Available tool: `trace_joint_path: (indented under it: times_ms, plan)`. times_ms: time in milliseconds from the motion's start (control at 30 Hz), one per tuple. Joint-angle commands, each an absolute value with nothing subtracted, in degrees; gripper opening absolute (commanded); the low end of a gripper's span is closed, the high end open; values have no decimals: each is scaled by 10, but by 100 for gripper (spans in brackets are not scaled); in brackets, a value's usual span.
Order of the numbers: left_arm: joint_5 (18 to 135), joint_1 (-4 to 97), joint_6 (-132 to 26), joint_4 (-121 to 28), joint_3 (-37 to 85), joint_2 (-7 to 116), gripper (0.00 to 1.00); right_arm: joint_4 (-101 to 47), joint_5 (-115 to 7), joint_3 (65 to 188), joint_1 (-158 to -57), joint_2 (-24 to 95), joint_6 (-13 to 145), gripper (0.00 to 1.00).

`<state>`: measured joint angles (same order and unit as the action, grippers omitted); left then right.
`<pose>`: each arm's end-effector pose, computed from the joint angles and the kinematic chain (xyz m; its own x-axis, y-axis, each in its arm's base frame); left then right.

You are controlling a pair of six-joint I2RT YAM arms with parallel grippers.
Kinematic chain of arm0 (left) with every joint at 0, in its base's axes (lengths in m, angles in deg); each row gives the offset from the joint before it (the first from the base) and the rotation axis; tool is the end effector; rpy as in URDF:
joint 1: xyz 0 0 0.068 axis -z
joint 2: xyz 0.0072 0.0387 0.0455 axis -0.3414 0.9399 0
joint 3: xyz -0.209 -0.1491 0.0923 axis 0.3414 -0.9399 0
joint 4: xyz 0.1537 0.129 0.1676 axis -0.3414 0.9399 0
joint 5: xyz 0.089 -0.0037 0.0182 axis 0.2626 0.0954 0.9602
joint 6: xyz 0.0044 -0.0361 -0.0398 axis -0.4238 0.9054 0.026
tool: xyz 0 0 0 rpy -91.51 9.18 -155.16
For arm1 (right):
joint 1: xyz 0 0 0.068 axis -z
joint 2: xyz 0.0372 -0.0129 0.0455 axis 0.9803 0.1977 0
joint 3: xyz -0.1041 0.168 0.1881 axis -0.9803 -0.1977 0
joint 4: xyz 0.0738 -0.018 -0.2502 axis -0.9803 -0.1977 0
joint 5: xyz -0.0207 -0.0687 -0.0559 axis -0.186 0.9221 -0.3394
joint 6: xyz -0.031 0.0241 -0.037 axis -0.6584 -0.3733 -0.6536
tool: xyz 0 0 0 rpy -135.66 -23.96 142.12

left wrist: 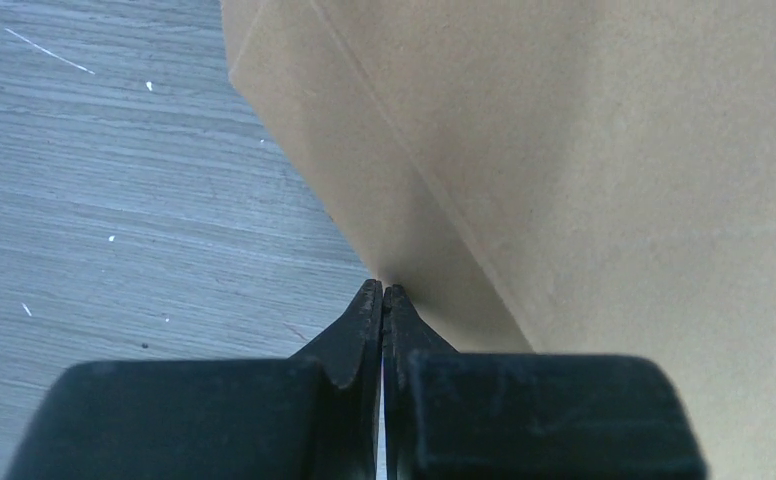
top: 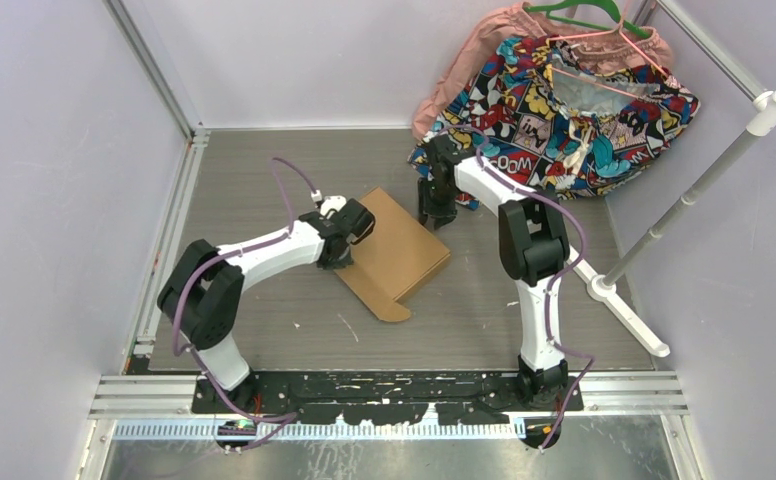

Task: Fold the paper box
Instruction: Close the paper box at the center of the board.

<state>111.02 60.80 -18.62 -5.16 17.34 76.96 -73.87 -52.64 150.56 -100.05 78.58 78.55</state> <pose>0.2593 -0.2032 0.1975 -0.8375 -0.1288 -0.5311 -0.1843 0.9814 0.0527 0.4167 0.1681 0.1815 -0.9669 -0.0244 -0.2538 -0.0789 0.9753 0.2065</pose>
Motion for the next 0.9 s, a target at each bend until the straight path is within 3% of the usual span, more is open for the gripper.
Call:
trace_joint_path:
  times_ms: [0, 433, 667, 867]
  plan:
    - [1123, 602, -189, -88, 201, 785, 0, -731, -533, 1504, -1013, 752, 772, 46]
    - [1133, 599, -193, -141, 181, 800, 0, -724, -497, 1446, -1068, 700, 776, 44]
    - [1112, 596, -190, -258, 112, 777, 0, -697, -502, 1387, -1099, 666, 803, 43]
    - [1056, 596, -182, -381, 60, 771, 0, -674, -526, 1350, -1104, 650, 839, 36]
